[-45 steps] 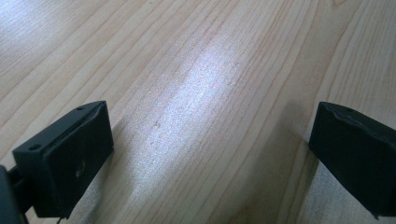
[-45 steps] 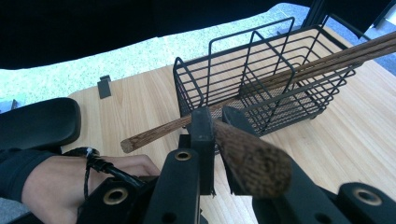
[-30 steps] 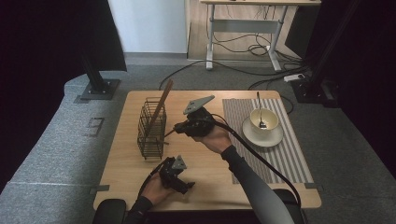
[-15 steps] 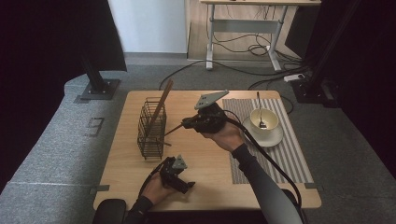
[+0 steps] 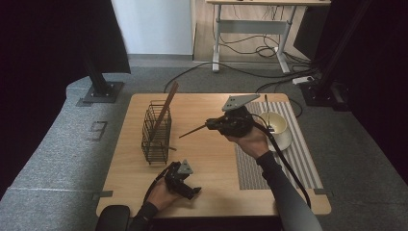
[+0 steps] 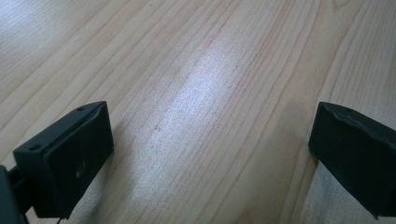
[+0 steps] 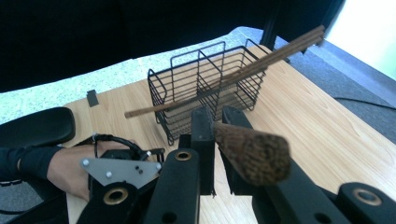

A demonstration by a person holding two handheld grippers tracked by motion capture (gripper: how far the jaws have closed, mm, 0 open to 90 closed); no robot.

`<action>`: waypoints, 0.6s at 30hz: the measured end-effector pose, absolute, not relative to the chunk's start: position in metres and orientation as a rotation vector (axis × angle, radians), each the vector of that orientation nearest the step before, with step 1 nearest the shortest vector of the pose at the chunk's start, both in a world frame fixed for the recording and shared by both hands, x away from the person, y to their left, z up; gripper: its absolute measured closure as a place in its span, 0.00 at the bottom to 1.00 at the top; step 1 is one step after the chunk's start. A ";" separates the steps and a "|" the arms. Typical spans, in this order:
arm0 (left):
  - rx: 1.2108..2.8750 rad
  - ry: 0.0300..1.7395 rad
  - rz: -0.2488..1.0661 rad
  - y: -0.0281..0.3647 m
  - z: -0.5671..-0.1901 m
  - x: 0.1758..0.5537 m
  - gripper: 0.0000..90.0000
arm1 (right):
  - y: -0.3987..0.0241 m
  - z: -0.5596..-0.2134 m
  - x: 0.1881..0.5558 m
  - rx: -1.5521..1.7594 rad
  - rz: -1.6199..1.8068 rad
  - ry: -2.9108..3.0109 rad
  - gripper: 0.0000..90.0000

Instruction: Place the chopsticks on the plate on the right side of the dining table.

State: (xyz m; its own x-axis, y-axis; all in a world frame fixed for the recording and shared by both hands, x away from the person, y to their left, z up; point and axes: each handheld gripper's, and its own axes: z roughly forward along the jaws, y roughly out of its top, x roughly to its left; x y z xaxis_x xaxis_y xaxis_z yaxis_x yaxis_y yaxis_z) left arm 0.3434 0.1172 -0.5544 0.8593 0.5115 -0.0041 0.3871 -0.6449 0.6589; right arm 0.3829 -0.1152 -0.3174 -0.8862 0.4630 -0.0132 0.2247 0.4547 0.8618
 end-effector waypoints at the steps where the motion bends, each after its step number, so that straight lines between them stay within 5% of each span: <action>1: 2.349 0.649 0.239 0.117 -0.554 0.343 0.00 | -0.118 -0.318 0.382 0.600 1.399 2.456 0.92; 18: 2.306 0.613 0.266 0.125 -0.537 0.343 0.06 | -0.152 -0.341 0.363 0.650 1.385 2.432 0.92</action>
